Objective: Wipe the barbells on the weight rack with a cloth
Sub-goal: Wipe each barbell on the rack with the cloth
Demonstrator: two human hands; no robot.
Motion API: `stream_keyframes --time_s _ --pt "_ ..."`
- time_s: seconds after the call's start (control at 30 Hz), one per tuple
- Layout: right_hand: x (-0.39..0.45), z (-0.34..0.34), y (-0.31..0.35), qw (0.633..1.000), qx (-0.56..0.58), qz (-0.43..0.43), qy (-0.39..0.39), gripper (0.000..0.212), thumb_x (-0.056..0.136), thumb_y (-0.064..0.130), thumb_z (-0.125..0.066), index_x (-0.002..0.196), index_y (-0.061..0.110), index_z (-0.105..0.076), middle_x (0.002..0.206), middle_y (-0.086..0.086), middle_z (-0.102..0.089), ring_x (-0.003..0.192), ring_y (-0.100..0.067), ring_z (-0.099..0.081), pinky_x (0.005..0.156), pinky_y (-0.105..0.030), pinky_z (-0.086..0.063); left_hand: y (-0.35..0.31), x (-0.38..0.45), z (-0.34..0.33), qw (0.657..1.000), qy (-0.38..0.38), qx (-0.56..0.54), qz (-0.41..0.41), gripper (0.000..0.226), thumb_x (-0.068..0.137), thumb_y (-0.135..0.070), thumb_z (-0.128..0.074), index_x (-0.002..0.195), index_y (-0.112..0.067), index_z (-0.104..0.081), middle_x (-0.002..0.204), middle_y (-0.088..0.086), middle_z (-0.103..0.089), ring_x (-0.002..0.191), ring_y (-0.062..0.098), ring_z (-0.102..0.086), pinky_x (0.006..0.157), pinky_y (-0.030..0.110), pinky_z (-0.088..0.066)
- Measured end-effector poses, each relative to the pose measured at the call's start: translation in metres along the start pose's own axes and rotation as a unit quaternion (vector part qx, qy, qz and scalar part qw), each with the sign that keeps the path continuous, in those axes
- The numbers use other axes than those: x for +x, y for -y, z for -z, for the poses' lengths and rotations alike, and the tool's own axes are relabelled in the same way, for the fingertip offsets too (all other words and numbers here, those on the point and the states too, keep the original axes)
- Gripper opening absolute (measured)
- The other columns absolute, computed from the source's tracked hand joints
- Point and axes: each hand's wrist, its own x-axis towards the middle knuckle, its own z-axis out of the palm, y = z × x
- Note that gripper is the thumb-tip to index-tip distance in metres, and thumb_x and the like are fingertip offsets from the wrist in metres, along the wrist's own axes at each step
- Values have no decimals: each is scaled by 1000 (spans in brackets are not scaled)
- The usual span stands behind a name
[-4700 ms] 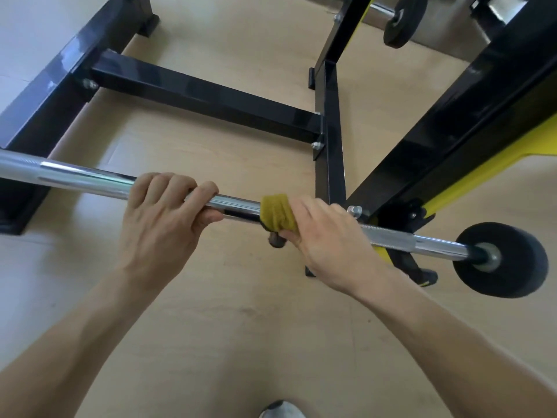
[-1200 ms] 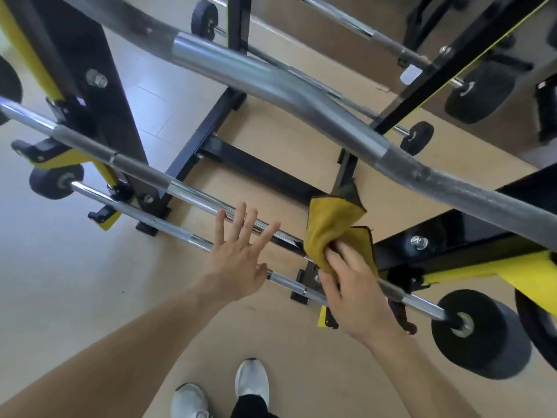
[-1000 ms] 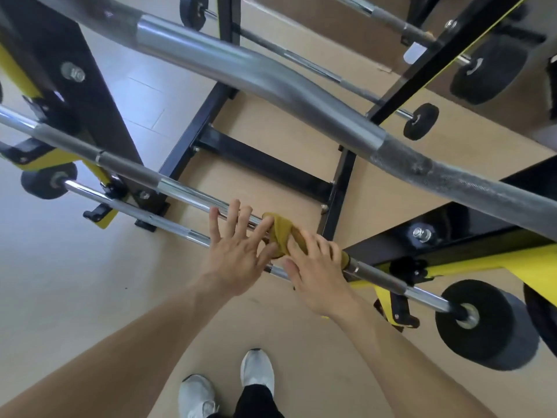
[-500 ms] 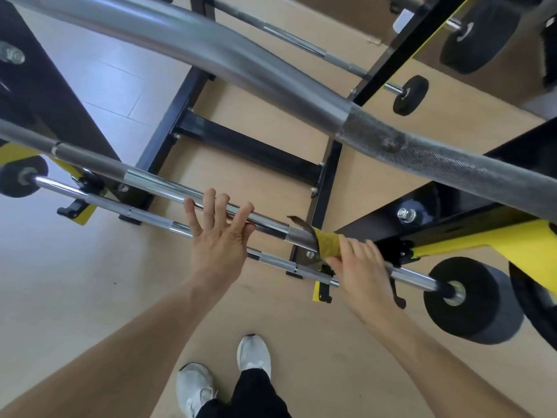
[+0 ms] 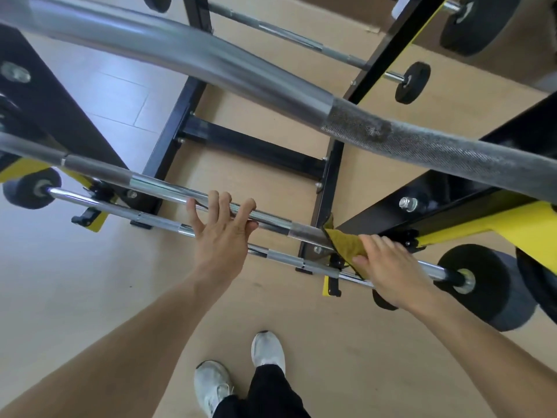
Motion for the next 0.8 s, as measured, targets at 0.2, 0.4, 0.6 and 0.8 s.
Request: stream_keyframes --time_s 0.2,0.4,0.6,0.8 --pt "32 11 46 996 52 78 -11 44 101 50 -41 129 16 -42 116 1 -52 105 -17 -54 91 -33 -43 -7 0 -1 999 -11 -37 15 34 99 -39 -26 123 -30 -49 123 6 -37 140 31 -27 117 63 -1" --pt "57 10 95 984 69 146 -76 44 105 41 -33 144 22 -24 122 -3 -51 104 -22 -53 87 -41 -46 -15 2 -4 998 -10 -45 46 41 100 -46 -15 121 -30 -48 130 6 -36 146 30 -18 119 61 8" --pt "-4 1 6 1000 -12 -6 -15 56 99 50 -7 148 27 -24 114 3 -54 105 -19 -54 91 -37 -44 -12 2 -5 997 -21 -57 37 40 101 -46 -17 113 -29 -51 122 3 -37 138 30 -26 116 63 5" --pt "41 7 72 994 75 57 -61 33 107 39 -28 131 21 -40 120 2 -57 106 -21 -58 90 -41 -46 -8 1 -9 999 -16 -40 21 42 103 -47 -15 116 -28 -50 123 5 -37 137 31 -27 116 65 4"
